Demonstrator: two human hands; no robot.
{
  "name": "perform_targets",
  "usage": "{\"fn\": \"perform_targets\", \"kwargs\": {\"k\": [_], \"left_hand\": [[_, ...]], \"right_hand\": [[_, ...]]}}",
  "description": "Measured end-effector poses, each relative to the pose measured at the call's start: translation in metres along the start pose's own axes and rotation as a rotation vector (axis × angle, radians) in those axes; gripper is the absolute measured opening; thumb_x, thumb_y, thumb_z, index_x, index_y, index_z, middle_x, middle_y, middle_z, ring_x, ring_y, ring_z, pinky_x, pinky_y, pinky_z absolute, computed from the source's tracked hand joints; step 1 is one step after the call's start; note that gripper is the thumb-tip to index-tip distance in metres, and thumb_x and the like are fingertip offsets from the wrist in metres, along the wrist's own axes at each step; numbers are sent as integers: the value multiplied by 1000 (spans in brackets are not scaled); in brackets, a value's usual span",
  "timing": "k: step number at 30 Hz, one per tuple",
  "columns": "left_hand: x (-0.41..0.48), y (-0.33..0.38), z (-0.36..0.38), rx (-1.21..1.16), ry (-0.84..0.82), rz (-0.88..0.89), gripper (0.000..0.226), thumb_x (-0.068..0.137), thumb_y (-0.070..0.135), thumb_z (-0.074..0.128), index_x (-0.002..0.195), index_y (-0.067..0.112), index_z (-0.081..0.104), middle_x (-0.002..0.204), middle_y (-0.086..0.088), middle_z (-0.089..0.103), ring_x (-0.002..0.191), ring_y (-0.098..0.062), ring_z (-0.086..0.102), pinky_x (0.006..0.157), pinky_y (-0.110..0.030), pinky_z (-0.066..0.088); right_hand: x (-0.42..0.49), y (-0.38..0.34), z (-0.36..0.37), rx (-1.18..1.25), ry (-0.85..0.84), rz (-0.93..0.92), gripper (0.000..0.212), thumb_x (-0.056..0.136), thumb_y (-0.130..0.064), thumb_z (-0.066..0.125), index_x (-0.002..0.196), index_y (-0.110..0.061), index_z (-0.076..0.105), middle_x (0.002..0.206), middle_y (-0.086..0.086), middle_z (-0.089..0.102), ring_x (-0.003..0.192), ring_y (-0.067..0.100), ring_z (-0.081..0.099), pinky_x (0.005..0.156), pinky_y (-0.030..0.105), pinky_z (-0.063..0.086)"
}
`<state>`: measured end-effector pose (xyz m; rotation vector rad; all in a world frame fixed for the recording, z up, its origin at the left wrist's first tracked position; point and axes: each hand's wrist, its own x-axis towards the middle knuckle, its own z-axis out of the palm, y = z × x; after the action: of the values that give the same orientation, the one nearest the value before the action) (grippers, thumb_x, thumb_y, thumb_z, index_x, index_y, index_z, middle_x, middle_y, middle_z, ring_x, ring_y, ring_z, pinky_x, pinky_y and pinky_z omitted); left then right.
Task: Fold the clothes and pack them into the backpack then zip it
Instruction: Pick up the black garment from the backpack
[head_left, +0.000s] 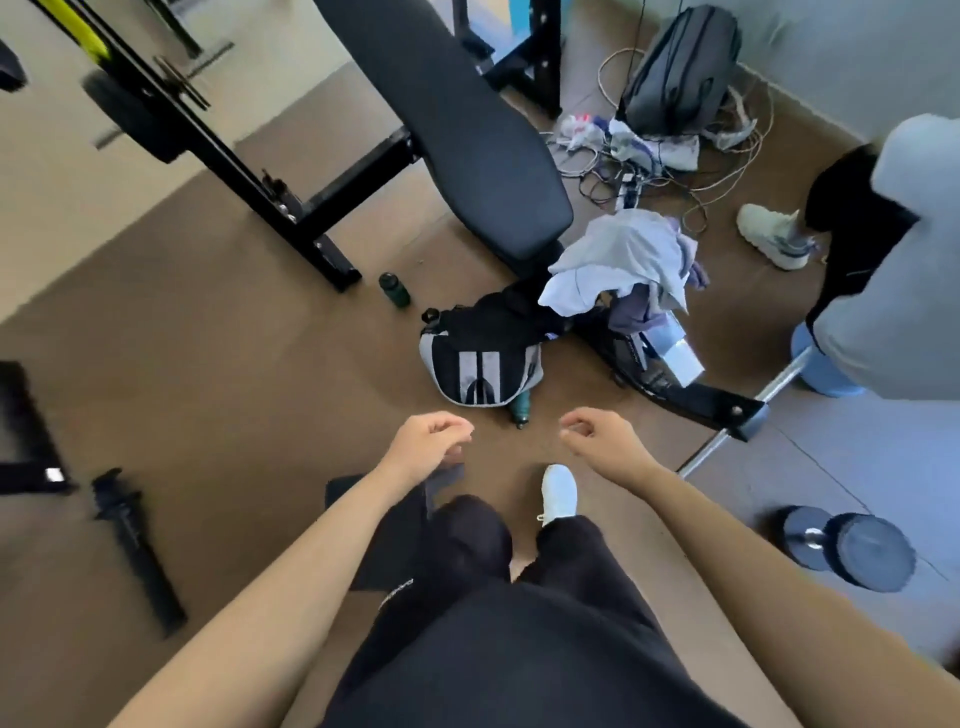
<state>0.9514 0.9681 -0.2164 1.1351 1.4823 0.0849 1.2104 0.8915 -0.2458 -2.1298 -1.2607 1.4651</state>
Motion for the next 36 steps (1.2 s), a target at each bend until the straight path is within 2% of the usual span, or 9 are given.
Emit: {"fn": "perform_targets", "kwargs": {"k": [3,7,13,20,24,27,30,32,36], "left_hand": [[18,36,-16,-126,83,-24,21,103,21,58,108,10,75,108,-9,77,95,-20,69,91,-31,52],[47,67,-47,-202,140,-18,21,103,24,57,105,17,77,105,-4,78,92,-16,71,93,-32,53],[102,96,-97,-277,172,-9,23,99,24,62,108,10,76,106,-9,77,91,-17,70,87,-29,52],[235,115,-142,-216,-16,-7,20,101,23,59,100,16,77,93,0,77,88,-17,70,83,-30,53],[328,130,-146,-52,-224,9,19,102,20,58,95,16,76,91,-1,75,81,-15,67,72,-23,49],[372,145,-139,101,-331,13,18,100,19,60,101,11,75,93,-5,74,79,-15,64,68,-20,48],[403,160,-119,165,-392,5,18,99,20,61,100,9,75,95,-8,75,78,-17,65,65,-19,49],[424,162,-101,186,-409,-22,19,99,20,61,102,7,75,96,-9,75,74,-15,64,59,-14,49],[482,144,-65,228,-368,-59,18,99,23,62,101,12,76,100,-8,76,77,-13,65,60,-13,47]], "right_hand": [[44,-28,-30,-43,5,-69,20,94,-26,65,111,-17,73,101,2,73,95,21,67,90,35,53],[92,-65,-45,-30,3,-105,18,95,-23,66,109,-16,74,90,-1,70,88,16,63,79,27,45],[143,-108,-49,-7,-15,-83,14,93,-25,66,106,-24,70,90,0,73,89,18,69,84,34,53],[226,-141,-17,56,74,58,13,93,-27,66,105,-24,71,88,0,72,90,17,67,81,31,51],[269,-150,13,154,217,209,17,93,-26,67,108,-22,73,93,-1,70,92,16,63,81,29,45],[285,-153,22,233,259,315,20,92,-27,68,110,-20,74,96,0,71,94,18,62,89,33,50],[301,-147,20,294,316,363,18,92,-30,68,108,-25,73,93,-2,71,91,17,65,88,34,51],[318,-137,15,325,336,368,19,93,-26,68,111,-20,72,96,1,71,89,17,63,82,28,47],[375,-94,16,324,289,349,21,94,-23,67,113,-17,71,97,1,70,90,16,64,82,25,46]]}}
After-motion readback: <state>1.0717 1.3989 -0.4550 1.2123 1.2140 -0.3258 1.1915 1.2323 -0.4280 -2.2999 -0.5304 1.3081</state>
